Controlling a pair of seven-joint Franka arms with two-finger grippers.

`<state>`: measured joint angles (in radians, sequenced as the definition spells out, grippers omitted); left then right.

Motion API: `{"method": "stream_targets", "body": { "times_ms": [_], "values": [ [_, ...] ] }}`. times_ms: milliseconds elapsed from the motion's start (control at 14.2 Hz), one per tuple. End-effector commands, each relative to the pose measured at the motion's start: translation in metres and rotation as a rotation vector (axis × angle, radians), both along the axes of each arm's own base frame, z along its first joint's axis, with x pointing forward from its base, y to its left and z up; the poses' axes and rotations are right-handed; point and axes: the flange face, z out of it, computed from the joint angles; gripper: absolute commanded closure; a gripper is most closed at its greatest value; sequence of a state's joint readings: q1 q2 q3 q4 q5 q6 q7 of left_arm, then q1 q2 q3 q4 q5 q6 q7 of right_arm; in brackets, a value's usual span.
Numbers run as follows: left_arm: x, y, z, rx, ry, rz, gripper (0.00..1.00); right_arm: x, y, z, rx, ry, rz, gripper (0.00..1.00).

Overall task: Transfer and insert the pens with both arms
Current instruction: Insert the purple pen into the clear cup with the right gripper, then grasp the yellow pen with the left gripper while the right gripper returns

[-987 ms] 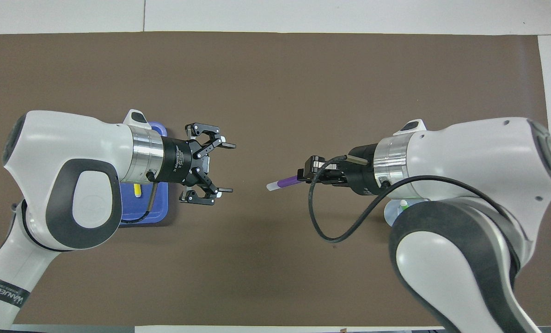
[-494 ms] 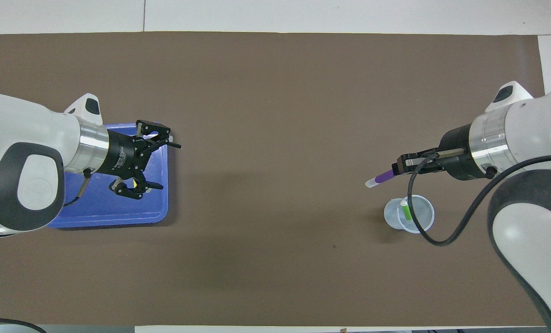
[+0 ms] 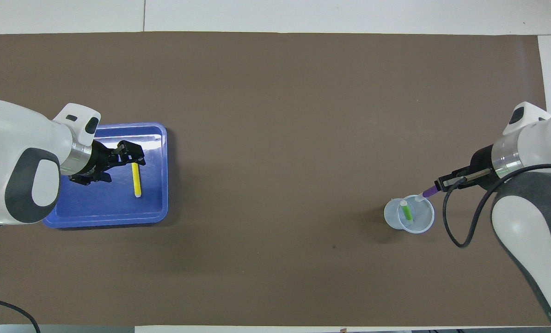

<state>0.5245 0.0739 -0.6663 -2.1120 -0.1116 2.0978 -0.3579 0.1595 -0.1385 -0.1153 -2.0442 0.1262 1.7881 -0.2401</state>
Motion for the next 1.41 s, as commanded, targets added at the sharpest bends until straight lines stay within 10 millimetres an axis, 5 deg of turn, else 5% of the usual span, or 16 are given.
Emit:
{"method": "stream_targets", "body": {
  "times_ms": [0,423,635,776,846,987,1340],
  "values": [
    [0.011,0.01,-0.034,0.051,-0.03,-0.222,0.0,-0.013,-0.007,-0.009,-0.012,-0.005,0.006,1.0],
    [0.018,-0.006,-0.078,0.104,-0.043,-0.373,0.06,-0.019,0.001,-0.036,-0.013,0.021,-0.07,1.0],
    [0.018,-0.007,-0.086,0.12,-0.031,-0.399,0.17,-0.026,0.011,-0.054,-0.017,0.031,-0.067,1.0],
    [0.018,-0.007,-0.086,0.12,-0.029,-0.399,0.36,-0.027,0.012,-0.06,-0.018,0.028,-0.068,1.0],
    [0.019,-0.006,-0.085,0.12,-0.026,-0.397,0.47,-0.028,0.012,-0.062,-0.018,0.031,-0.07,0.81],
    [0.019,-0.005,-0.084,0.121,-0.023,-0.396,0.66,-0.025,0.011,-0.059,-0.018,0.026,-0.071,0.02],
    [0.023,-0.003,-0.079,0.125,-0.021,-0.388,0.99,-0.007,0.025,-0.016,0.149,-0.018,-0.146,0.0]
  ]
}}
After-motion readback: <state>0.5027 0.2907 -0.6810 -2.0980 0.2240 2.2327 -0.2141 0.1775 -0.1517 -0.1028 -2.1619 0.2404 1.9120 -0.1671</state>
